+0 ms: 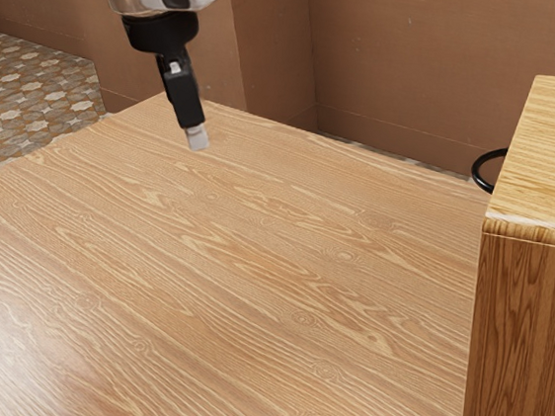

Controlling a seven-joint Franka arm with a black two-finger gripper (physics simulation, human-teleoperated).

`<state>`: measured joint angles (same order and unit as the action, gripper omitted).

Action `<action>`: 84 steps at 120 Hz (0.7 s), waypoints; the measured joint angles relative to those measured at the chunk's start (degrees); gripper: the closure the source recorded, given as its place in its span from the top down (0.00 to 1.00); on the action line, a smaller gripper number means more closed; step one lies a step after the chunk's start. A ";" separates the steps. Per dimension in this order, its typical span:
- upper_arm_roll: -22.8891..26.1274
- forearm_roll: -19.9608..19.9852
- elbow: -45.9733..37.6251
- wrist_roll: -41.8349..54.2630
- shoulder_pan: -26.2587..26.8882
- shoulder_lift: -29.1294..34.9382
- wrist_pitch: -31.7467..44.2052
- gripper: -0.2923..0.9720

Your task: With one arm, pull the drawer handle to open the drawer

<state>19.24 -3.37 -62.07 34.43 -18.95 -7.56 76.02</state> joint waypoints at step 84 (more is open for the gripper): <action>2.05 1.37 -2.13 11.32 -1.01 7.50 2.31 0.77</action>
<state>21.29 -2.00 -64.20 45.75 -19.96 -0.06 78.34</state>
